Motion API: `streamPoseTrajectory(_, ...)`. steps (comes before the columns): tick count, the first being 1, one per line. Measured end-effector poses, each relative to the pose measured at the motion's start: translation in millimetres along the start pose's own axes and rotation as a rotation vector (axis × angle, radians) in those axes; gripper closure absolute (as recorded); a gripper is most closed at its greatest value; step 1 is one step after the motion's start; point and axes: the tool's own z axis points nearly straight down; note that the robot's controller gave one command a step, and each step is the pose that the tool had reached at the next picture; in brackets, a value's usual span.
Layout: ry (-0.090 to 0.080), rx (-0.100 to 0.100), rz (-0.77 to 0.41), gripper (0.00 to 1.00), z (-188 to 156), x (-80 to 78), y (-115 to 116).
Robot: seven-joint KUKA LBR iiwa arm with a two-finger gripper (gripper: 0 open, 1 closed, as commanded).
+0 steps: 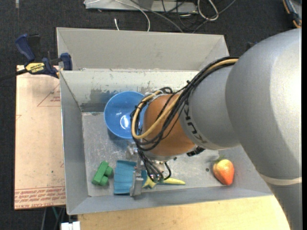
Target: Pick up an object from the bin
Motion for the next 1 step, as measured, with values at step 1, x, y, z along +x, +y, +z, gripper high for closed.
streamPoseTrajectory(1,0.008,0.004,-0.059,0.00,14.3,-23.2,29.6)
